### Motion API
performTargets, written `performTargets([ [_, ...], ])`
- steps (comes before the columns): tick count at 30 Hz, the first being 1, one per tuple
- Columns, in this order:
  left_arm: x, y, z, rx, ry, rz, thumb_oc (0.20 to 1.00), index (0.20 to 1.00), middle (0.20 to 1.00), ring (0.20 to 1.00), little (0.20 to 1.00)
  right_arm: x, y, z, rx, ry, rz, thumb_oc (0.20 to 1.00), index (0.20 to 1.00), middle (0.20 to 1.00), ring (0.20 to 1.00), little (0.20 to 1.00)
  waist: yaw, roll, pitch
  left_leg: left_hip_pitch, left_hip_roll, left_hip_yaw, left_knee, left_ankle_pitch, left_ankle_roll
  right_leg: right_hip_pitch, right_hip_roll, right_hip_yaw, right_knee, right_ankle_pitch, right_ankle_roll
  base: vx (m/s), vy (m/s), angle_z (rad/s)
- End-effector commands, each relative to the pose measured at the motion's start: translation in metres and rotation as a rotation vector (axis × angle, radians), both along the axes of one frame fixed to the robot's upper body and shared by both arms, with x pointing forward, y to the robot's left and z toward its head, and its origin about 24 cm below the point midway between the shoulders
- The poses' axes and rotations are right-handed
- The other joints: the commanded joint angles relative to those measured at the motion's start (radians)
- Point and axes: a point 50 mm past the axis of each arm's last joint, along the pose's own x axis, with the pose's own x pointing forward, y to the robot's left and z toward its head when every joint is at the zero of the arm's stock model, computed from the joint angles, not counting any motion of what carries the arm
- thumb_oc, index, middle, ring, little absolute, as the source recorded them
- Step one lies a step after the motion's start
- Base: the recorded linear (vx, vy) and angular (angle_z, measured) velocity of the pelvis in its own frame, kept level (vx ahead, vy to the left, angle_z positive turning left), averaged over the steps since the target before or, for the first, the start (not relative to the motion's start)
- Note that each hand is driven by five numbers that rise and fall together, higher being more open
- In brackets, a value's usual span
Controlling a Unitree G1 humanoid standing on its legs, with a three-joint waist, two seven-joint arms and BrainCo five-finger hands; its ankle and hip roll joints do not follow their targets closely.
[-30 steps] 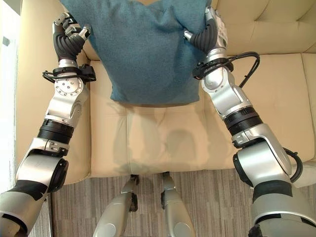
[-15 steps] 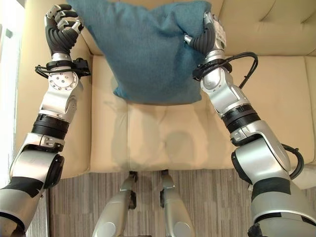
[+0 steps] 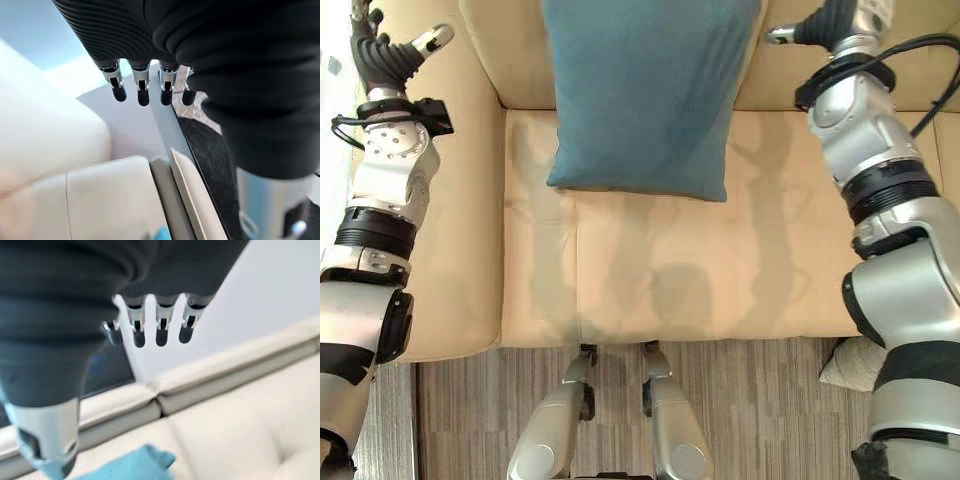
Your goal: Pick up all the scattered cushions and arrange them neatly on the sofa.
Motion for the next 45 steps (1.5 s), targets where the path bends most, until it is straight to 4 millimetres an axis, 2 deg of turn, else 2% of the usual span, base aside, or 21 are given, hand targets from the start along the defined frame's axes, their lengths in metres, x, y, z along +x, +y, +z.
performTargets([
  [1,-0.014,0.016,-0.022,0.022,-0.002,0.002,1.0,1.0,1.0,1.0,1.0,-0.007,-0.036,-0.032,0.036,0.076,-0.076,1.0,1.0,1.0,1.0,1.0,0.017,0.015,-0.059,0.024,-0.038,-0.062,0.007,-0.106,-0.025,0.08,-0.019,-0.052,0.004,-0.057,0.027,0.05,-0.006,0.02],
  [5,-0.041,0.031,-0.09,0.052,0.144,0.002,1.0,1.0,1.0,1.0,1.0,-0.024,-0.065,-0.099,0.101,0.237,-0.073,1.0,1.0,1.0,1.0,1.0,0.017,0.012,-0.101,0.061,-0.039,-0.059,0.007,-0.116,-0.017,0.111,-0.014,-0.05,0.004,-0.066,0.026,0.07,-0.014,0.02],
  [6,-0.058,0.029,-0.13,0.023,0.229,-0.029,1.0,1.0,1.0,1.0,1.0,-0.036,-0.071,-0.142,0.156,0.339,-0.049,1.0,1.0,1.0,1.0,1.0,0.016,0.007,-0.123,0.08,-0.039,-0.057,0.007,-0.121,-0.013,0.13,-0.013,-0.052,0.004,-0.073,0.026,0.09,-0.032,-0.01],
  [8,-0.077,0.023,-0.169,-0.013,0.329,-0.069,1.0,1.0,1.0,1.0,1.0,-0.055,-0.073,-0.187,0.252,0.421,-0.015,1.0,1.0,1.0,1.0,1.0,0.023,0.002,-0.146,0.101,-0.04,-0.059,0.007,-0.126,-0.007,0.15,-0.013,-0.053,0.004,-0.077,0.027,0.05,-0.033,0.05],
  [9,-0.096,0.019,-0.211,-0.071,0.46,-0.105,1.0,1.0,1.0,1.0,1.0,-0.07,-0.072,-0.226,0.345,0.503,0.001,1.0,1.0,1.0,1.0,1.0,0.02,0.003,-0.165,0.116,-0.04,-0.057,0.007,-0.128,-0.005,0.165,-0.014,-0.056,0.004,-0.077,0.03,0.02,-0.024,0.03],
  [14,-0.158,0.024,-0.309,-0.163,0.855,-0.107,1.0,1.0,1.0,1.0,1.0,-0.118,-0.072,-0.312,0.518,0.737,-0.033,1.0,1.0,1.0,1.0,1.0,0.016,0.008,-0.22,0.155,-0.035,-0.052,0.007,-0.132,-0.003,0.205,-0.018,-0.067,0.004,-0.084,0.036,0.0,0.0,0.0],
  [15,-0.184,0.024,-0.344,-0.221,1.004,-0.089,1.0,1.0,1.0,1.0,1.0,-0.135,-0.069,-0.343,0.56,0.854,-0.058,1.0,1.0,1.0,1.0,1.0,0.013,0.012,-0.238,0.172,-0.031,-0.05,0.007,-0.134,-0.005,0.222,-0.018,-0.071,0.004,-0.087,0.035,0.0,0.0,0.0],
  [16,-0.184,0.024,-0.344,-0.221,1.004,-0.089,1.0,1.0,1.0,1.0,1.0,-0.135,-0.069,-0.343,0.56,0.854,-0.058,1.0,1.0,1.0,1.0,1.0,0.013,0.012,-0.238,0.173,-0.031,-0.05,0.007,-0.134,-0.005,0.223,-0.018,-0.071,0.004,-0.088,0.035,0.0,0.0,0.0],
  [19,-0.222,0.016,-0.391,-0.315,1.225,-0.072,1.0,1.0,1.0,1.0,1.0,-0.16,-0.059,-0.39,0.628,1.03,-0.091,1.0,1.0,1.0,1.0,1.0,0.008,0.014,-0.262,0.195,-0.026,-0.05,0.007,-0.135,-0.008,0.25,-0.019,-0.074,0.004,-0.091,0.032,-0.01,-0.009,0.01],
  [20,-0.222,0.017,-0.391,-0.315,1.224,-0.072,1.0,1.0,1.0,1.0,1.0,-0.159,-0.059,-0.39,0.628,1.03,-0.091,1.0,1.0,1.0,1.0,1.0,0.007,0.014,-0.261,0.196,-0.026,-0.05,0.007,-0.135,-0.008,0.251,-0.019,-0.074,0.004,-0.092,0.032,-0.01,-0.052,0.04],
  [21,-0.254,0.005,-0.422,-0.373,1.413,-0.075,1.0,1.0,1.0,1.0,1.0,-0.182,-0.048,-0.424,0.661,1.18,-0.118,1.0,1.0,1.0,1.0,1.0,0.003,0.013,-0.282,0.22,-0.02,-0.055,0.007,-0.138,-0.011,0.276,-0.017,-0.076,0.004,-0.097,0.026,0.0,-0.051,0.04],
  [24,-0.282,-0.002,-0.441,-0.392,1.572,-0.058,1.0,1.0,1.0,1.0,1.0,-0.204,-0.035,-0.453,0.713,1.314,-0.154,1.0,1.0,1.0,1.0,1.0,0.0,0.01,-0.299,0.242,-0.014,-0.06,0.007,-0.14,-0.012,0.303,-0.015,-0.076,0.004,-0.105,0.022,0.0,-0.059,0.13],
  [27,-0.298,-0.006,-0.449,-0.389,1.666,-0.055,1.0,1.0,1.0,1.0,1.0,-0.232,-0.023,-0.478,0.766,1.443,-0.204,1.0,1.0,1.0,1.0,1.0,-0.002,0.004,-0.313,0.257,-0.007,-0.062,0.007,-0.141,-0.017,0.322,-0.01,-0.077,0.004,-0.113,0.015,-0.01,-0.07,0.02],
  [29,-0.299,-0.008,-0.45,-0.379,1.682,-0.061,1.0,1.0,1.0,1.0,1.0,-0.24,-0.02,-0.484,0.782,1.474,-0.223,1.0,1.0,1.0,1.0,1.0,-0.003,0.003,-0.315,0.26,-0.005,-0.062,0.007,-0.141,-0.019,0.326,-0.01,-0.075,0.004,-0.117,0.014,-0.03,-0.054,0.08],
  [31,-0.296,-0.012,-0.451,-0.337,1.706,-0.092,1.0,1.0,1.0,1.0,1.0,-0.272,-0.009,-0.502,0.846,1.577,-0.285,1.0,1.0,1.0,1.0,1.0,-0.01,-0.005,-0.315,0.275,0.004,-0.062,0.007,-0.125,-0.027,0.341,-0.012,-0.079,0.004,-0.123,0.006,-0.09,-0.092,0.19],
  [32,-0.291,-0.014,-0.45,-0.319,1.7,-0.107,1.0,1.0,1.0,1.0,1.0,-0.276,-0.009,-0.503,0.855,1.587,-0.303,1.0,1.0,1.0,1.0,1.0,-0.011,-0.009,-0.309,0.265,0.005,-0.064,0.04,-0.12,-0.028,0.346,-0.018,-0.079,0.004,-0.122,0.006,-0.11,-0.048,0.37],
  [36,-0.279,-0.023,-0.45,-0.286,1.688,-0.153,1.0,1.0,1.0,1.0,1.0,-0.276,-0.01,-0.504,0.845,1.596,-0.326,1.0,1.0,1.0,1.0,1.0,-0.012,-0.028,-0.297,0.246,-0.006,-0.097,0.167,-0.194,-0.022,0.33,-0.045,-0.067,0.008,-0.096,0.008,-0.15,0.031,0.11],
  [39,-0.27,-0.029,-0.448,-0.28,1.666,-0.181,1.0,1.0,1.0,1.0,1.0,-0.27,-0.009,-0.503,0.818,1.607,-0.312,1.0,1.0,1.0,1.0,1.0,-0.014,-0.032,-0.308,0.288,-0.005,-0.144,0.204,-0.213,-0.021,0.294,-0.054,-0.043,0.014,-0.07,0.016,-0.14,0.114,-0.21],
  [42,-0.266,-0.036,-0.448,-0.287,1.65,-0.206,1.0,1.0,1.0,1.0,1.0,-0.265,-0.005,-0.503,0.813,1.611,-0.292,1.0,1.0,1.0,1.0,1.0,-0.014,-0.027,-0.318,0.329,0.005,-0.167,0.189,-0.222,-0.027,0.275,-0.056,-0.031,0.019,-0.06,0.025,-0.1,0.135,-0.39],
  [43,-0.262,-0.039,-0.447,-0.285,1.639,-0.22,1.0,1.0,1.0,1.0,1.0,-0.265,-0.006,-0.502,0.816,1.613,-0.298,1.0,1.0,1.0,1.0,1.0,-0.013,-0.019,-0.317,0.334,-0.003,-0.194,0.163,-0.228,-0.021,0.259,-0.059,-0.013,0.031,-0.055,0.031,-0.15,0.233,-0.53],
  [45,-0.258,-0.043,-0.447,-0.24,1.653,-0.242,1.0,1.0,1.0,1.0,1.0,-0.264,-0.004,-0.503,0.794,1.635,-0.294,1.0,1.0,1.0,1.0,1.0,-0.021,-0.008,-0.311,0.373,-0.019,-0.189,0.098,-0.26,0.0,0.233,-0.07,0.0,0.043,-0.033,0.045,-0.19,0.301,-0.6],
])
